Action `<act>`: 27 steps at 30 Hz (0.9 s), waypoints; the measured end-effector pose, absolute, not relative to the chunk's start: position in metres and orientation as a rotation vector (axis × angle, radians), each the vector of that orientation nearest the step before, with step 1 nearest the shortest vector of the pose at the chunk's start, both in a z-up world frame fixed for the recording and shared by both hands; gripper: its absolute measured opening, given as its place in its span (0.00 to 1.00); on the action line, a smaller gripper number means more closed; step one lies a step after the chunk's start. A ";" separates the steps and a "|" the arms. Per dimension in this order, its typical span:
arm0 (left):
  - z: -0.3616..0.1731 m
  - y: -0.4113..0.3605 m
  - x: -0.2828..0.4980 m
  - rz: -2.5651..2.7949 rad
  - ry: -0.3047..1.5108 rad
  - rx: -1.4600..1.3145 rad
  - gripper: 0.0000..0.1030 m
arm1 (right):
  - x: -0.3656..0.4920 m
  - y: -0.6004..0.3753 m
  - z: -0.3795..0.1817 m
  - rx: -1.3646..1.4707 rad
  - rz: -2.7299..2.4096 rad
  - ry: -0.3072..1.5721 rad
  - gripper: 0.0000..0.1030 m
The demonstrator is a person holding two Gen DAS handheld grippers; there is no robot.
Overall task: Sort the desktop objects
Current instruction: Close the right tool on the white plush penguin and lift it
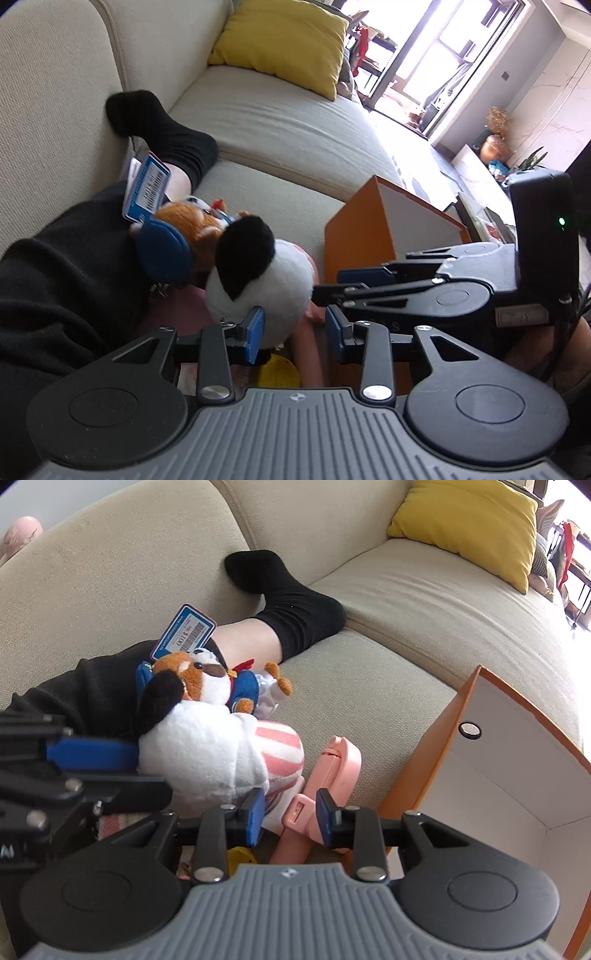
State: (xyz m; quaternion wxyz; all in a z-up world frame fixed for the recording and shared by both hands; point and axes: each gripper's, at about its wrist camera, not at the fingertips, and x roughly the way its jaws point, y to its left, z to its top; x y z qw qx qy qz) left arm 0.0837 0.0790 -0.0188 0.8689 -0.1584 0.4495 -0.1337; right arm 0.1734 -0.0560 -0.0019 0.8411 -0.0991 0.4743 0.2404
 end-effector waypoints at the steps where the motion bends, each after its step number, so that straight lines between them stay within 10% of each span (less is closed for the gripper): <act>1: -0.022 0.076 0.083 -0.282 0.945 -0.324 0.40 | 0.173 -0.059 0.000 -0.196 0.508 1.007 0.32; 13: -0.010 0.101 0.084 -0.184 0.886 -0.185 0.40 | 0.162 -0.054 0.031 -0.024 0.538 1.028 0.33; 27: -0.028 0.062 0.077 -0.441 0.910 -0.083 0.41 | 0.179 -0.027 0.029 0.090 0.465 1.135 0.73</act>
